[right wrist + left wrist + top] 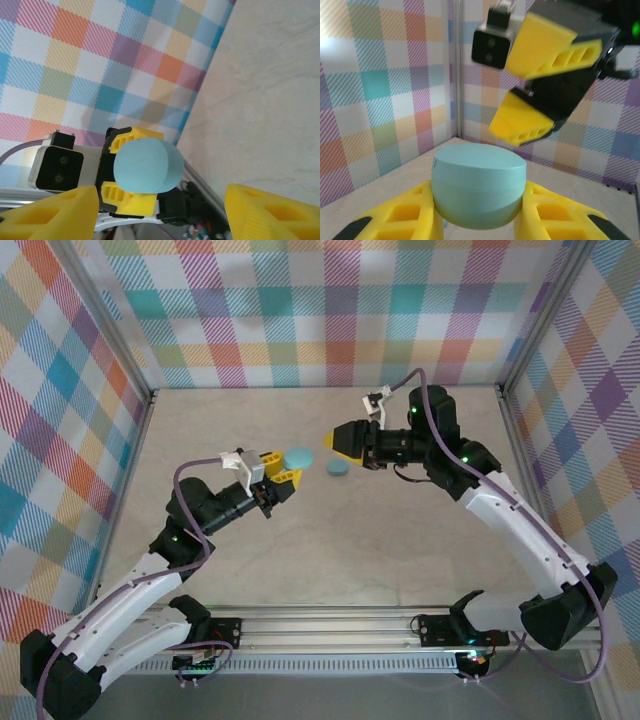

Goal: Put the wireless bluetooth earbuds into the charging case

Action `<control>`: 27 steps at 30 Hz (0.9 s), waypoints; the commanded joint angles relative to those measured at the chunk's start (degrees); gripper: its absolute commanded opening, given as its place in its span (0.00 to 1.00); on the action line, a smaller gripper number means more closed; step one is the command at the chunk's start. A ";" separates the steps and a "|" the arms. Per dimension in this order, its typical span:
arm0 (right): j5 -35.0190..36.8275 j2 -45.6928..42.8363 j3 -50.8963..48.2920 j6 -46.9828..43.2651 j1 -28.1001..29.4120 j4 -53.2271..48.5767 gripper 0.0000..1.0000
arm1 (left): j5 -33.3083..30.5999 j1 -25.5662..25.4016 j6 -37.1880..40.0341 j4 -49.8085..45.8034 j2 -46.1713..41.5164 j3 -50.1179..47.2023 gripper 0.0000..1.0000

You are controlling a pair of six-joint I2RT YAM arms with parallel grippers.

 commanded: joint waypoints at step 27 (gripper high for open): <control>-12.80 6.73 -0.43 15.39 0.78 19.02 0.65 | 5.46 -0.92 -5.70 12.22 9.85 8.47 0.14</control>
